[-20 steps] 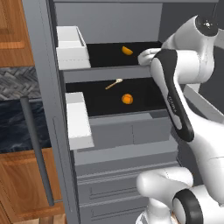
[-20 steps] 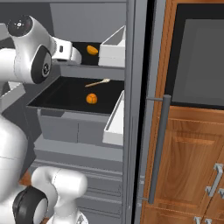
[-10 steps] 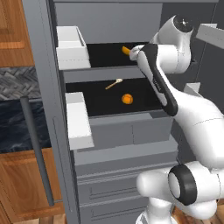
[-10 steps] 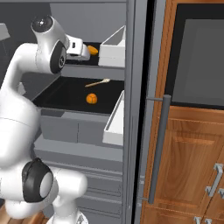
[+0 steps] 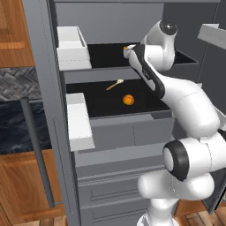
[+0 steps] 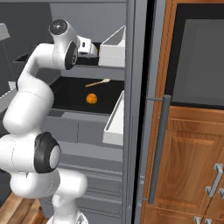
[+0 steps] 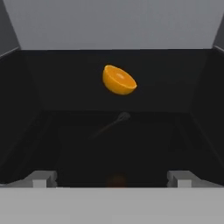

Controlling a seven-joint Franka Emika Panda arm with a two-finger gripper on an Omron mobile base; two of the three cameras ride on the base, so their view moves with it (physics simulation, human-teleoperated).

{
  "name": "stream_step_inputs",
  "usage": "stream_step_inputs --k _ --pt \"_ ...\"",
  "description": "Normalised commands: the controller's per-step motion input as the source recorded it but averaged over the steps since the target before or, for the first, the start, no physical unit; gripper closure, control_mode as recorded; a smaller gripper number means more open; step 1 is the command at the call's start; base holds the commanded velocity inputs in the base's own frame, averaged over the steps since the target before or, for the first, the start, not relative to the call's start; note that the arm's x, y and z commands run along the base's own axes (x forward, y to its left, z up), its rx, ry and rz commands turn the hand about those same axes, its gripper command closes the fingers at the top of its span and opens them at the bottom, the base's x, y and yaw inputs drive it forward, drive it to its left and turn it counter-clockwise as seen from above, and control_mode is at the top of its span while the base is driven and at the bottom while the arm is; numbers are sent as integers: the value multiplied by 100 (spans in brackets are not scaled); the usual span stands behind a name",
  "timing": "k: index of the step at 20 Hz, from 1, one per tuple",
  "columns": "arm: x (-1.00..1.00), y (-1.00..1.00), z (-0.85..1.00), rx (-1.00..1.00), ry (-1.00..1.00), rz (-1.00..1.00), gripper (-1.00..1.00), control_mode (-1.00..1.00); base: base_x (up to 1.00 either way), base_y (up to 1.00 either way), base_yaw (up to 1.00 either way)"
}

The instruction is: Pick the two oranges from the fridge and place them on the plate next to the blender to make a fruit smoothie.

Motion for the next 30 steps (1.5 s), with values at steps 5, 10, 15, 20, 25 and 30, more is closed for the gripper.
stream_step_inputs --k 5,10,15,20,25,30 --pt "68 0 0 0 3 -2 -100 -100 0 0 0" --pt "67 0 -12 0 1 0 -100 -100 0 0 0" --pt "66 0 -12 0 0 0 -100 -100 0 0 0" --pt "64 0 -5 0 1 -1 -100 -100 0 0 0" --pt "64 0 -8 0 2 -3 -100 -100 0 0 0" --pt "39 0 -19 0 1 -2 100 -100 0 0 0"
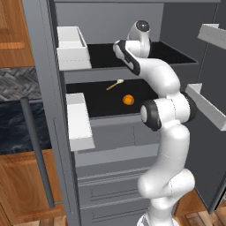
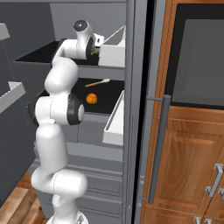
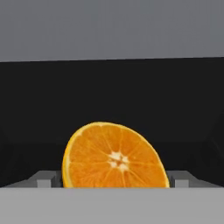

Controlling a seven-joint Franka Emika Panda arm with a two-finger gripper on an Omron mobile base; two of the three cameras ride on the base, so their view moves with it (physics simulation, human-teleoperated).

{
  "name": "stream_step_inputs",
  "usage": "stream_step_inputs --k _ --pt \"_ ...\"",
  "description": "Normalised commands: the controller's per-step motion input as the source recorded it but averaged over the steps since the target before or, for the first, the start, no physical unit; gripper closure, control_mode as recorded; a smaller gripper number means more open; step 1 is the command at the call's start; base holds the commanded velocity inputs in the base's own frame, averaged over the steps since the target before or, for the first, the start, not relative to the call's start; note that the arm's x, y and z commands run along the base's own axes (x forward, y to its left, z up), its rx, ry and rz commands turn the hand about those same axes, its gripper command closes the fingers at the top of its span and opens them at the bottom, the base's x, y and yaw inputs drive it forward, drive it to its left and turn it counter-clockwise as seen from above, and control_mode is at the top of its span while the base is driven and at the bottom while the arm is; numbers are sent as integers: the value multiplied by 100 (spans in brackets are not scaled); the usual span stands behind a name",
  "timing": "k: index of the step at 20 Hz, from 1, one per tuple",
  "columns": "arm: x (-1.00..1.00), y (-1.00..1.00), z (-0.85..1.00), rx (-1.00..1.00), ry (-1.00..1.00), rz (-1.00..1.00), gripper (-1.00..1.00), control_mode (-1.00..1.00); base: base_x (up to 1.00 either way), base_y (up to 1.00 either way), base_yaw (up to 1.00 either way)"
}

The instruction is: Pick the two oranges from the fridge and place them on the plate next to the blender to make a fruit smoothie.

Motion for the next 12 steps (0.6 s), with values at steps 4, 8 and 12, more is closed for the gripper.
stream_step_inputs --k 4,8,12 --pt "0 0 -34 0 0 0 100 -100 0 0 0" --pt "3 0 -6 0 -2 0 100 -100 0 0 0" --pt "-49 0 -3 0 -10 0 100 -100 0 0 0"
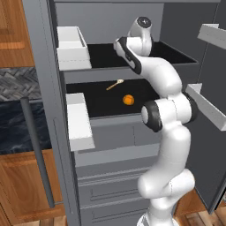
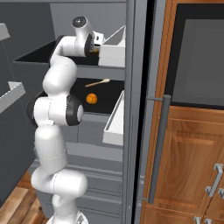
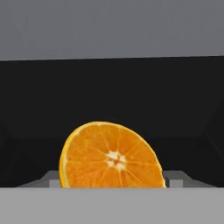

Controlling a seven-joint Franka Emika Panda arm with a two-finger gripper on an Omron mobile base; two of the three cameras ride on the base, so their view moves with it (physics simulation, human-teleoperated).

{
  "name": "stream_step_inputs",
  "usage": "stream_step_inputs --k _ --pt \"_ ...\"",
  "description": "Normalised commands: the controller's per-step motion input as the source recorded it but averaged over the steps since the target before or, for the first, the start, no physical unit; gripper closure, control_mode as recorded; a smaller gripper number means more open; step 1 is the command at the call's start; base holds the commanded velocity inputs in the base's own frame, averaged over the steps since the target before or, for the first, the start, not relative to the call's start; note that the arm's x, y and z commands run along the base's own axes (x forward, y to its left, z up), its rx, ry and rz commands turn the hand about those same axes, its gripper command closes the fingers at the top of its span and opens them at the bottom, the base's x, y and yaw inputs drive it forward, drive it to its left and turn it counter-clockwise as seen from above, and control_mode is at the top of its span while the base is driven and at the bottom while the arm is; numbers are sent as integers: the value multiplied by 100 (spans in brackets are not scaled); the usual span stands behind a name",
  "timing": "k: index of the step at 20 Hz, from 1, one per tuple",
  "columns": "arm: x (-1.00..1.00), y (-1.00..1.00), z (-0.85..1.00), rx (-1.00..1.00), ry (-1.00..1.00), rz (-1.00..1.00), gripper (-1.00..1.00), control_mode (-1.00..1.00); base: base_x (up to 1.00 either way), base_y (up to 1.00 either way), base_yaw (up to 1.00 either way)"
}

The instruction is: Pick the two oranges from the fridge and place them on the plate next to the blender to make a fruit smoothie.

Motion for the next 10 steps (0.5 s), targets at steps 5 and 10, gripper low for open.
stream_step_inputs --k 5,10 --pt "-98 0 0 0 -21 0 100 -100 0 0 0" --pt "-100 3 0 0 -28 1 100 -100 0 0 0"
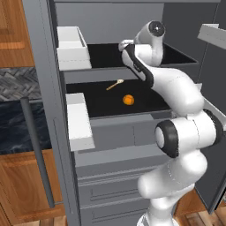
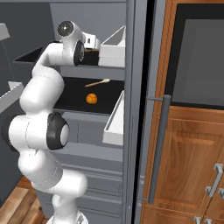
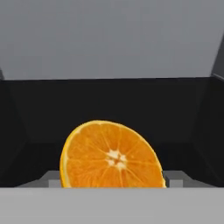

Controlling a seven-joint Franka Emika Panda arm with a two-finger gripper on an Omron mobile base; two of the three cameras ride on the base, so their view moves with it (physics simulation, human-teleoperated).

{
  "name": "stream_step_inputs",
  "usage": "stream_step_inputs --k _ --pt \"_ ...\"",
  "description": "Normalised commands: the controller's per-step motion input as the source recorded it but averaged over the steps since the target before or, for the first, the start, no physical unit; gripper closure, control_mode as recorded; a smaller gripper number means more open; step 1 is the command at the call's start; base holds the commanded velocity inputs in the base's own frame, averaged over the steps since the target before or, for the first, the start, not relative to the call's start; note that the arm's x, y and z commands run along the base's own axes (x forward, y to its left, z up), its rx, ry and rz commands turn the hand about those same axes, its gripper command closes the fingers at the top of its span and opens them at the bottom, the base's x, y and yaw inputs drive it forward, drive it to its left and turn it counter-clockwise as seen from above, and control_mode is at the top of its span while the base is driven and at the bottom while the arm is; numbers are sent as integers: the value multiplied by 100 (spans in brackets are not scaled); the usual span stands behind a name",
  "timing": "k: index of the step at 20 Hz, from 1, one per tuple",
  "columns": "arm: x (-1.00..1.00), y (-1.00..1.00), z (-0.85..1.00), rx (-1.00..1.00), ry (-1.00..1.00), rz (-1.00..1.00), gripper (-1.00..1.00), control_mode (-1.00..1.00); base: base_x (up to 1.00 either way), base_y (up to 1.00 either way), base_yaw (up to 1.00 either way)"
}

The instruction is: Pick the two oranges from the fridge and place them on the plate next to the blender to make a fruit smoothie.

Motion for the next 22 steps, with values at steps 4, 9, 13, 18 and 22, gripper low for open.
stream_step_inputs --k 4,9,13,18,22 --pt "-100 1 0 0 -33 2 100 -100 0 0 0" --pt "-100 0 3 0 -17 1 100 -100 0 0 0" --pt "-100 4 19 0 0 2 100 -100 0 0 0" --pt "-100 10 24 0 15 3 100 -100 0 0 0" --pt "-100 11 4 0 53 5 100 -100 0 0 0"
